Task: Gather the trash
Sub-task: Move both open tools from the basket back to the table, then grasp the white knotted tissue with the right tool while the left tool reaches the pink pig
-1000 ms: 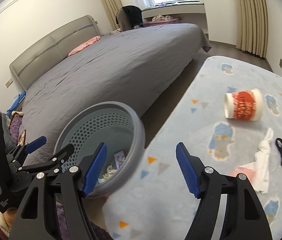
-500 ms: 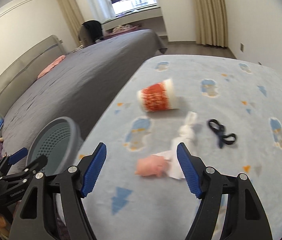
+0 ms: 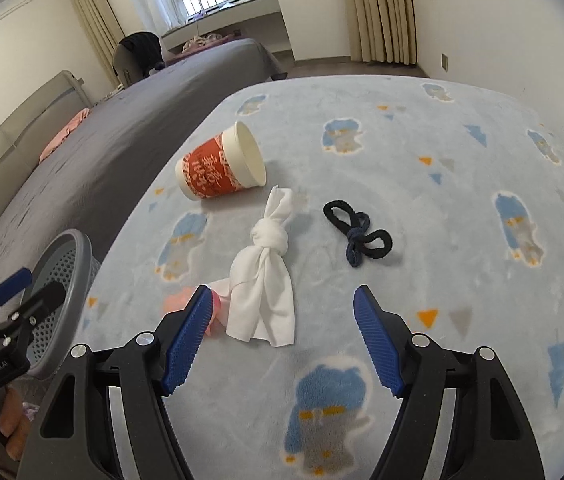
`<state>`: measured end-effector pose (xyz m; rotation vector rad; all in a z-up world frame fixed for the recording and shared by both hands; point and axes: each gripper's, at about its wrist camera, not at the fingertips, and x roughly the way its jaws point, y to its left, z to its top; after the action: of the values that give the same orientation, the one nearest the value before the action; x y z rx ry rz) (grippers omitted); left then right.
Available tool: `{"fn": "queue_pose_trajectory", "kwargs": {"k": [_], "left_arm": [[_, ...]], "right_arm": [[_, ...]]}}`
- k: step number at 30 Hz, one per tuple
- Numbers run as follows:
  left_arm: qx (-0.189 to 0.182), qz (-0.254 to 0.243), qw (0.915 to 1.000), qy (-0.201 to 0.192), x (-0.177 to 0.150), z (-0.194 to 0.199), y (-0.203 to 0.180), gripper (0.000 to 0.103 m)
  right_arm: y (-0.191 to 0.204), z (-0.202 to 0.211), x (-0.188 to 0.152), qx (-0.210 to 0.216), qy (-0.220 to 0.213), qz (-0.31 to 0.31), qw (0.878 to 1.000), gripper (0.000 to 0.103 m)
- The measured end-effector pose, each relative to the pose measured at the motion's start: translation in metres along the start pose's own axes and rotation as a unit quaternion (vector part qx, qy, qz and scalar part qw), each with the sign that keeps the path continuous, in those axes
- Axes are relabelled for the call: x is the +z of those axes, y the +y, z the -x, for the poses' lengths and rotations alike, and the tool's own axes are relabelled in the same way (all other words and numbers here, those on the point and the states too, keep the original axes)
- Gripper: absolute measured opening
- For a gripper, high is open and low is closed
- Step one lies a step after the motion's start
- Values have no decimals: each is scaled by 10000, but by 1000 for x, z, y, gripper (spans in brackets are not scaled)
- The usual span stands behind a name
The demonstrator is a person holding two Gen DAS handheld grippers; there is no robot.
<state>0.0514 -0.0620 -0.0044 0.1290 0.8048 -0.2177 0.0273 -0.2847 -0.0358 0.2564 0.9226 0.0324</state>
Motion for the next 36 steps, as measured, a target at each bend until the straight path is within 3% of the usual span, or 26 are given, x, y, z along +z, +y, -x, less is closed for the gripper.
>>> {"fn": "queue_pose_trajectory", "kwargs": {"k": [11,21,27,33,36], "left_arm": [[88,-5,9999,148,2,-31,6,92],[182,-271,9995,49,-4,-31,-3,92],[-2,-219,9996,161,-7,-34,-5,92],[-83,-167,9996,233,-10,-36,-6,92],[-96,-169,9995,246,-12,-36,-7,92]], "right_arm": [[8,-46,10,-93,348,0,9994,70],[13,-66,13,-288,361,33,9989,69],[20,-71,12,-472,370,204,9980,59],[24,-67,11,-497,308,302,9978,20],[23,-63,10,-452,291,292,9981,14]]}}
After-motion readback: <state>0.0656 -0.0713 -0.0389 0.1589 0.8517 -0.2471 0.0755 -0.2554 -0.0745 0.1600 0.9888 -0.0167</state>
